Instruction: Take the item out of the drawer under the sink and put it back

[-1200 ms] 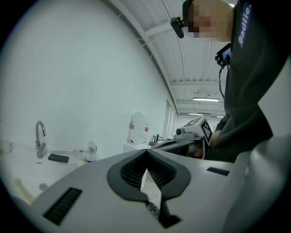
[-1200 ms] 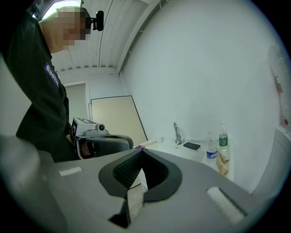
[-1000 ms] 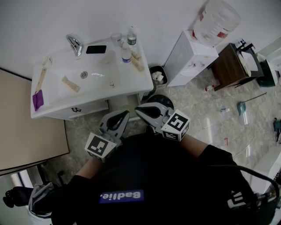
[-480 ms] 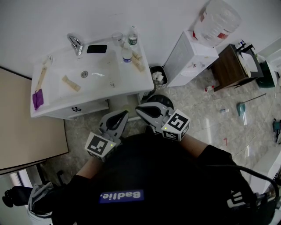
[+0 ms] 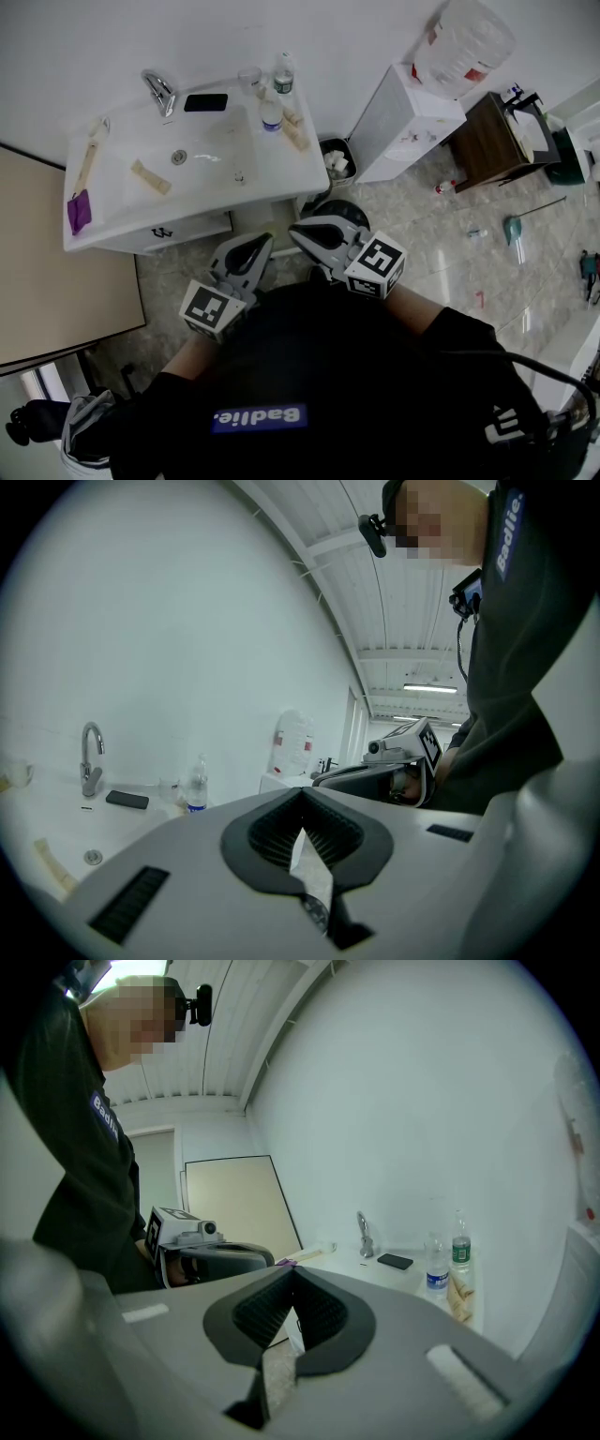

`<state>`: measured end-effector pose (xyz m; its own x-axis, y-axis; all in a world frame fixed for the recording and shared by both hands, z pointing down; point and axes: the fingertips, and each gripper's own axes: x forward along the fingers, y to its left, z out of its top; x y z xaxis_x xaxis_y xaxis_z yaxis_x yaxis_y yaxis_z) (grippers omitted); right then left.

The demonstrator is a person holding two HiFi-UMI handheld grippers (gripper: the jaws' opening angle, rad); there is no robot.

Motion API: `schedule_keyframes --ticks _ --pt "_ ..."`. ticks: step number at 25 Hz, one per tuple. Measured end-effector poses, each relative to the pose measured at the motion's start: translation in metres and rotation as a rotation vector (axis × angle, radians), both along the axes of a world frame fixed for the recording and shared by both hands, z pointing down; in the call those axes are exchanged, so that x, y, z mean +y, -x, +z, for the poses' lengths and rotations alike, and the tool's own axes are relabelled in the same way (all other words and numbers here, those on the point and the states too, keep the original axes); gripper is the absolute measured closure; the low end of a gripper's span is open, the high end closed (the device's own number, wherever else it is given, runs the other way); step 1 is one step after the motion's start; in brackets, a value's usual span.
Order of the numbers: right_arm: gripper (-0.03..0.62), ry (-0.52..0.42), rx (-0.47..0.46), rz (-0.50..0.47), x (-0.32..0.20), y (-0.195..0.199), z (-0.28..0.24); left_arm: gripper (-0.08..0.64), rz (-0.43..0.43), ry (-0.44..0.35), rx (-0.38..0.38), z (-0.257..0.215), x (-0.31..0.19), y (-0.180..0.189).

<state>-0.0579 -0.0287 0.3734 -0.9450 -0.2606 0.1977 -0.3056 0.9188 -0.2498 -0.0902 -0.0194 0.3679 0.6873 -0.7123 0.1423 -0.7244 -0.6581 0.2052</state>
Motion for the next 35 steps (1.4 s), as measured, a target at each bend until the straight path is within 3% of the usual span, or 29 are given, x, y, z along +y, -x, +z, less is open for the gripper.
schedule_keyframes --ticks 35 --pt "0.592 -0.021 0.015 -0.028 0.0 0.007 -0.003 0.554 -0.022 -0.028 -0.006 -0.006 -0.005 0.011"
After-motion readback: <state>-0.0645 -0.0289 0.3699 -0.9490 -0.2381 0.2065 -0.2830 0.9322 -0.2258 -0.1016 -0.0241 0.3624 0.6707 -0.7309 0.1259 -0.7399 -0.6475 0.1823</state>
